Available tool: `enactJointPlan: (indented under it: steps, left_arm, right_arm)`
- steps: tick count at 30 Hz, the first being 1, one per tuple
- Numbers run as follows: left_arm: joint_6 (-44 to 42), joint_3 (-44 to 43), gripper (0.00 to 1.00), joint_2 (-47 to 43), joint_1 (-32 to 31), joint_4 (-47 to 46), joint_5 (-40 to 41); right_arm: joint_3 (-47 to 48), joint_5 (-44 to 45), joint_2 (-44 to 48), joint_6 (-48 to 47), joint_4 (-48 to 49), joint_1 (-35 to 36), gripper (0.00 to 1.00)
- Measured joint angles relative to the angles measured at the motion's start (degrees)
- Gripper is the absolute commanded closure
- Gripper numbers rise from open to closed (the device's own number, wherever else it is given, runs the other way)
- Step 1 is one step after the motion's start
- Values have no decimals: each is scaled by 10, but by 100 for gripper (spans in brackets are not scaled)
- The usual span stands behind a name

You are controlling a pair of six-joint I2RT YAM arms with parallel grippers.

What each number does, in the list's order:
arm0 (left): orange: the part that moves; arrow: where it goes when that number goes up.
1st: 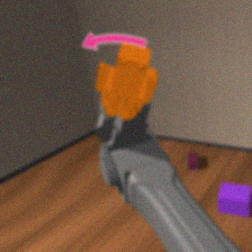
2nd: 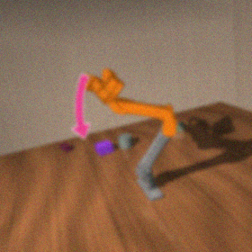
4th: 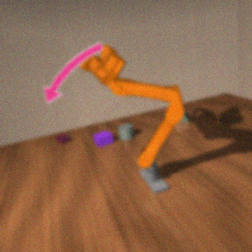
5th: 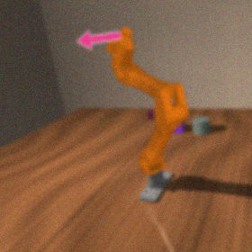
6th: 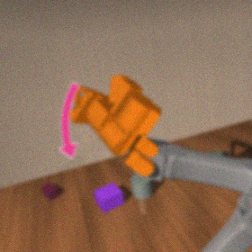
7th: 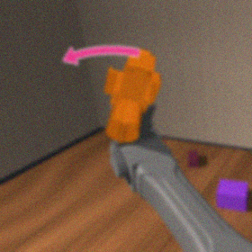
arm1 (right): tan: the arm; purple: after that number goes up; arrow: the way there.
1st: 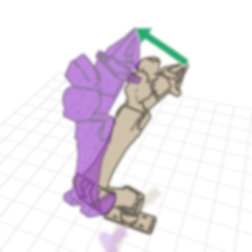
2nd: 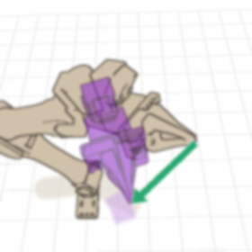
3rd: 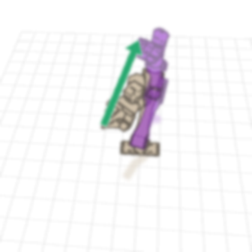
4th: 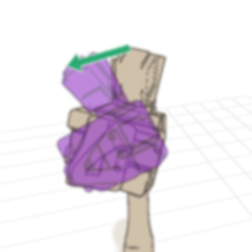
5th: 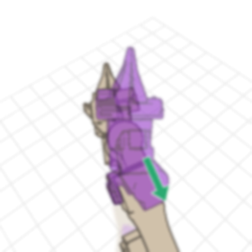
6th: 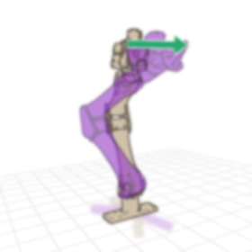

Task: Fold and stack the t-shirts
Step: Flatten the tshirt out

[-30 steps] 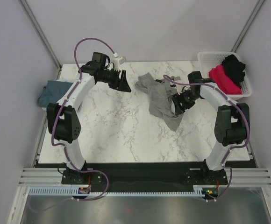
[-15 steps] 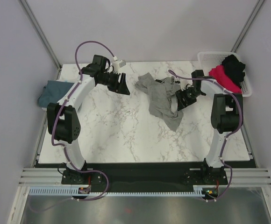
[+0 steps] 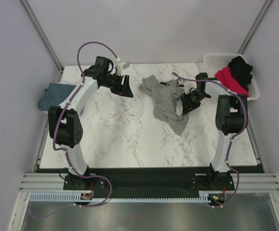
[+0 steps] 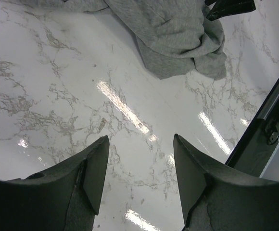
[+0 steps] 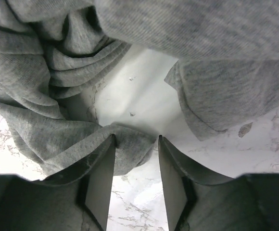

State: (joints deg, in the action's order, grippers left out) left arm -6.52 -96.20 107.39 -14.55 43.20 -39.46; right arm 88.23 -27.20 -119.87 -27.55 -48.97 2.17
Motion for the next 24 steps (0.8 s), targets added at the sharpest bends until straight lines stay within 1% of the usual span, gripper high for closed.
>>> enactJointPlan:
  steps: [3, 6, 7, 9, 10, 13, 16, 20, 24]
  left_arm:
    - [0, -4, 37, 0, 0, 0, 2]
    - [0, -13, 37, 2, 0, 0, 2]
    - [0, -17, 37, 4, 0, 0, 2]
    - [0, -25, 37, 8, 0, -1, 2]
    - [0, -27, 37, 9, 0, -2, 2]
    - [0, -27, 37, 13, 0, -2, 2]
    - [-3, -27, 37, 17, -3, -2, 21]
    - [-19, -27, 38, 22, -11, -2, 58]
    - [-32, -44, 38, 57, -22, 2, 80]
  right_arm:
    - [0, 0, 0, -2, -9, 0, 57]
    - [0, -1, -1, -3, -13, 0, 71]
    - [0, -2, -1, -3, -14, 0, 86]
    - [0, -3, -3, -5, -17, 0, 94]
    - [0, -4, -3, -5, -20, 0, 100]
    - [8, -4, -3, -5, -30, 0, 100]
    - [43, -3, 0, -6, -37, 0, 100]
    - [126, 2, 30, -1, -24, 0, 100]
    - [256, 6, 69, 13, 7, 0, 100]
